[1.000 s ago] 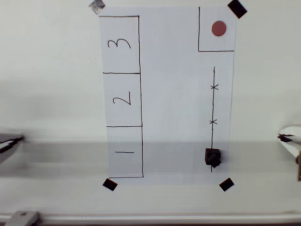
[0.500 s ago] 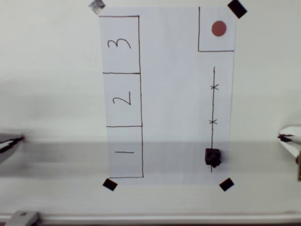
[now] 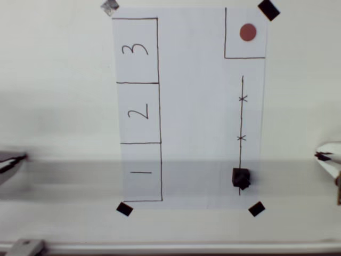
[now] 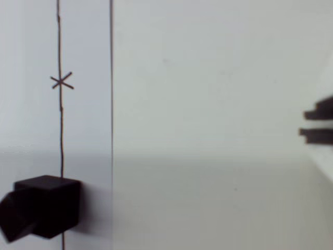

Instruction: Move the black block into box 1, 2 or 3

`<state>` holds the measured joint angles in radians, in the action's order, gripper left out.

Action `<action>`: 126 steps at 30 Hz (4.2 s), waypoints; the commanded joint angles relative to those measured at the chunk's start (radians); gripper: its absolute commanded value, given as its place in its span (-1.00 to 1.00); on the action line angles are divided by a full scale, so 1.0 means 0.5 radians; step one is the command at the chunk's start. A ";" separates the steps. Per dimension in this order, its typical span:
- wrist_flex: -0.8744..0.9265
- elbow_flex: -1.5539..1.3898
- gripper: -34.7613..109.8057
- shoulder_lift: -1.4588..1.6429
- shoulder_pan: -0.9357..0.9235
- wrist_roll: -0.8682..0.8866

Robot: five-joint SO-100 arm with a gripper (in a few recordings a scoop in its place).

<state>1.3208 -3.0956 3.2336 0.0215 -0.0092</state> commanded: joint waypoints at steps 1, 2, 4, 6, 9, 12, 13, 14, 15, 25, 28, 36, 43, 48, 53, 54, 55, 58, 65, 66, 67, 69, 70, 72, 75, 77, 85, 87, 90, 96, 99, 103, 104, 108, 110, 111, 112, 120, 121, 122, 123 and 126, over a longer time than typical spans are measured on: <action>0.043 -0.021 -0.51 -0.003 0.000 -0.018; 0.043 -0.021 -0.51 -0.003 0.000 -0.018; 0.043 -0.021 -0.51 -0.003 0.000 -0.018; 0.043 -0.021 -0.51 -0.003 0.000 -0.018; 0.043 -0.021 -0.51 -0.003 0.000 -0.018; 0.043 -0.021 -0.51 -0.003 0.000 -0.018; 0.043 -0.021 -0.51 -0.003 0.000 -0.018; 0.043 -0.021 -0.50 -0.003 0.000 -0.028; 0.043 -0.021 -0.49 -0.003 0.000 -0.028; 0.043 -0.021 -0.48 -0.003 -0.003 -0.025; 0.040 -0.021 -0.50 -0.003 0.015 -0.080; -0.028 -0.021 -0.49 -0.003 0.095 -0.267; -0.031 0.199 -0.46 -0.212 0.160 -0.141; -0.031 0.500 -0.44 -0.565 0.215 -0.061; -0.080 0.785 -0.40 -0.890 0.261 0.015; -0.101 0.853 -0.39 -0.973 0.270 0.037; -0.123 0.905 -0.39 -1.040 0.276 0.052; -0.178 1.089 -0.37 -1.307 0.298 0.095; -0.206 1.608 -0.35 -1.967 0.331 0.160; -0.206 1.706 -0.33 -2.086 0.337 0.163; -0.206 1.767 -0.32 -2.160 0.341 0.163; -0.206 1.890 -0.30 -2.310 0.350 0.160; -0.206 1.936 -0.29 -2.372 0.353 0.153; -0.206 2.022 -0.26 -2.488 0.356 0.138; -0.215 2.145 -0.22 -2.645 0.356 0.104; -0.233 2.218 -0.19 -2.749 0.365 0.092; -0.236 2.421 -0.14 -3.037 0.387 0.037; -0.236 2.467 -0.14 -3.096 0.408 0.043; -0.236 2.531 -0.14 -3.163 0.445 0.074; -0.242 2.669 -0.14 -3.313 0.515 0.144; -0.252 2.724 -0.14 -3.387 0.534 0.160; -0.258 2.780 -0.14 -3.467 0.540 0.166; -0.261 2.786 -0.14 -3.476 0.540 0.163; -0.304 2.789 -0.14 -3.519 0.534 0.160; -0.331 2.789 -0.14 -3.543 0.528 0.156; -0.347 2.786 -0.14 -3.556 0.522 0.147; -0.356 2.780 -0.14 -3.562 0.515 0.141; -0.482 2.688 -0.14 -3.590 0.482 0.104; -0.494 2.675 -0.14 -3.593 0.479 0.104; -0.503 2.666 -0.14 -3.596 0.476 0.098; -0.512 2.657 -0.14 -3.596 0.472 0.095; -0.543 2.623 -0.14 -3.596 0.466 0.083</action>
<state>1.0615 -1.7687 1.4189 0.2454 0.0368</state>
